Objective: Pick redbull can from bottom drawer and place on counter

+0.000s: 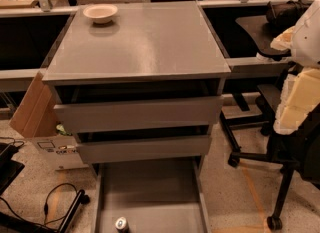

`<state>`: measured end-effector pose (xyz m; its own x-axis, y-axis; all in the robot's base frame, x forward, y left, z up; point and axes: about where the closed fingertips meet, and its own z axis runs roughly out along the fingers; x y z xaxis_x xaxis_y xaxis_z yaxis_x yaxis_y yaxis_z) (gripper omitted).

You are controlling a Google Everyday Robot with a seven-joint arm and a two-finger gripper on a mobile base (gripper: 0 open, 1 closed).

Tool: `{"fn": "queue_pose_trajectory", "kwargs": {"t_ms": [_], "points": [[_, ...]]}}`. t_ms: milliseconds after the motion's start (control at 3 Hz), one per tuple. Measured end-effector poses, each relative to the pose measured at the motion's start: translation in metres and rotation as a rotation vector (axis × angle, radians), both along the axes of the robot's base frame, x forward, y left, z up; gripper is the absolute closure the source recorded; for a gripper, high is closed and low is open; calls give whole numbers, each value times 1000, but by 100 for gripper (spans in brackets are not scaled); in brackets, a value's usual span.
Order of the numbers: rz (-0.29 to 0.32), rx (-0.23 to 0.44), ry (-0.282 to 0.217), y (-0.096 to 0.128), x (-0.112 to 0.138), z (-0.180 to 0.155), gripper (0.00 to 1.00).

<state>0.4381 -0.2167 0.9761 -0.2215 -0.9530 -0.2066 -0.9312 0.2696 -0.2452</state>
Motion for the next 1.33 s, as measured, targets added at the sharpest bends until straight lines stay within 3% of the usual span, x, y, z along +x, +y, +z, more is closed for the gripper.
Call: {"fn": "queue_pose_trajectory", "kwargs": {"t_ms": [333,667,1000,1333], "points": [[1,8,-1,0,0,-2,0],[8,83,-4,3,1,-27,0],[49,222,14,10,-9,-87,0],[52,518,38,24,-29,-209,0]]}}
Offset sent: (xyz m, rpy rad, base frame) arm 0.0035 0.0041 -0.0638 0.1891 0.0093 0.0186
